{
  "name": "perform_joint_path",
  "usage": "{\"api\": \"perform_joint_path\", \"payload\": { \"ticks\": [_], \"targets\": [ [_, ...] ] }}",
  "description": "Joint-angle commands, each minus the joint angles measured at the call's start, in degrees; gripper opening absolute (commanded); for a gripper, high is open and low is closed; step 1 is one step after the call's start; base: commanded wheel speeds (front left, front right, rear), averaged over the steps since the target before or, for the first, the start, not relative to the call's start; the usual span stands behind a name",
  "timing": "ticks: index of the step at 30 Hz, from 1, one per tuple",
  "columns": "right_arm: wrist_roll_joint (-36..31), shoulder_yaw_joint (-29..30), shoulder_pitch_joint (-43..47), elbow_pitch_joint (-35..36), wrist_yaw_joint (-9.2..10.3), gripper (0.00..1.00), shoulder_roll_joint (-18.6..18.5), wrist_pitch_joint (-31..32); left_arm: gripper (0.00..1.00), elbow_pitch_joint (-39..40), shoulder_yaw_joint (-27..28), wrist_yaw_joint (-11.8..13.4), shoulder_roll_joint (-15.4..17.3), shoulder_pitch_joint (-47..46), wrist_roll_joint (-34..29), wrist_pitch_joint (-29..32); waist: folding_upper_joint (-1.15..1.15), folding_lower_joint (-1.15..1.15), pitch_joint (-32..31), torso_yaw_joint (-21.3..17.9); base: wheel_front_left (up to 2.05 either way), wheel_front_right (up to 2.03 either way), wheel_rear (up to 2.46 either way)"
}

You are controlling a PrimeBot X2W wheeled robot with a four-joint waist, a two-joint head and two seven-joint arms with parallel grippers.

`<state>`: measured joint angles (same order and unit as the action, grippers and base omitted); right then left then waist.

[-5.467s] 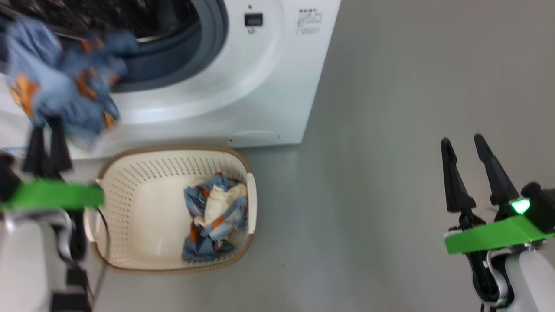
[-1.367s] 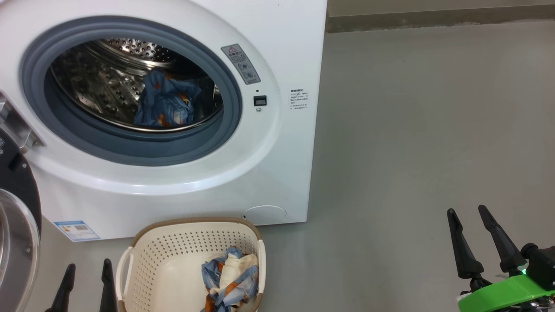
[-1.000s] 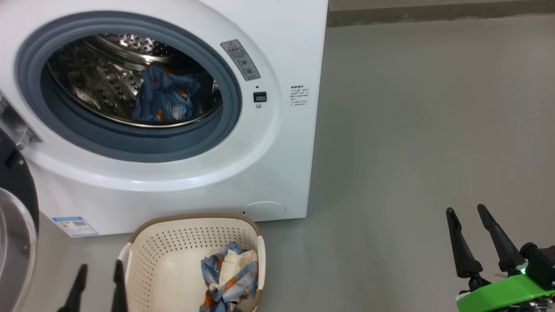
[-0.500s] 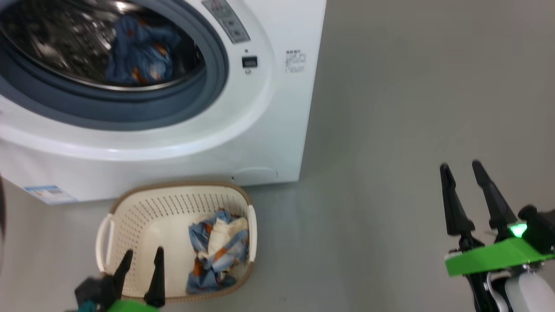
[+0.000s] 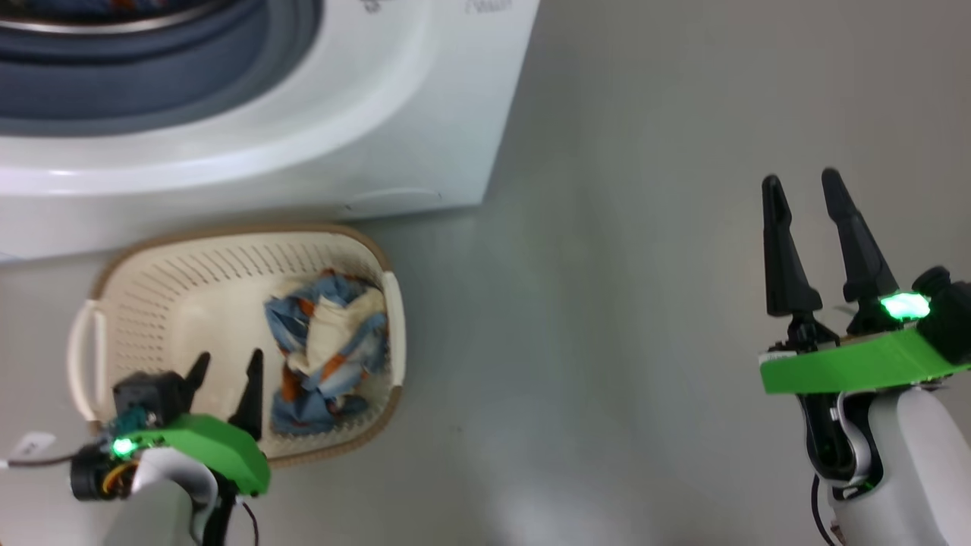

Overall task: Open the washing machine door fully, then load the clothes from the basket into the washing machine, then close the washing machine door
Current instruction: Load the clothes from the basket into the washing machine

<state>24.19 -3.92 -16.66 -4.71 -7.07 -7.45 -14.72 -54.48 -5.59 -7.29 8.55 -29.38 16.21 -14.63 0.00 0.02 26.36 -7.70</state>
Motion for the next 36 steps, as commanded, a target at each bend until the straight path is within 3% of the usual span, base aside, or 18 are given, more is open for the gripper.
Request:
{"api": "perform_joint_path", "payload": {
  "ticks": [1, 14, 36],
  "targets": [
    [0.3, -1.4, -1.2, 1.7, -0.42, 1.0, 0.0, -0.3, 1.0, -1.1, 0.6, -0.2, 2.3, -2.0, 1.1, -0.4, 0.0, -0.02, 7.5, -4.5, 0.0, 0.0, 0.0],
    [0.5, -2.1, -4.5, 2.8, -0.42, 1.0, 1.2, -0.3, 1.0, -11.8, -7.9, -0.2, 5.7, -13.8, 6.5, -0.1, 0.0, -0.02, 16.1, -7.7, 0.0, 0.0, 0.0],
    [0.4, -4.2, -5.6, 4.0, -0.42, 1.0, 1.2, -0.3, 1.0, -14.1, -23.1, -0.2, 11.5, -22.0, 20.2, 5.8, 0.0, -0.02, 21.0, -9.8, 0.0, 0.0, 0.0]
  ]
}}
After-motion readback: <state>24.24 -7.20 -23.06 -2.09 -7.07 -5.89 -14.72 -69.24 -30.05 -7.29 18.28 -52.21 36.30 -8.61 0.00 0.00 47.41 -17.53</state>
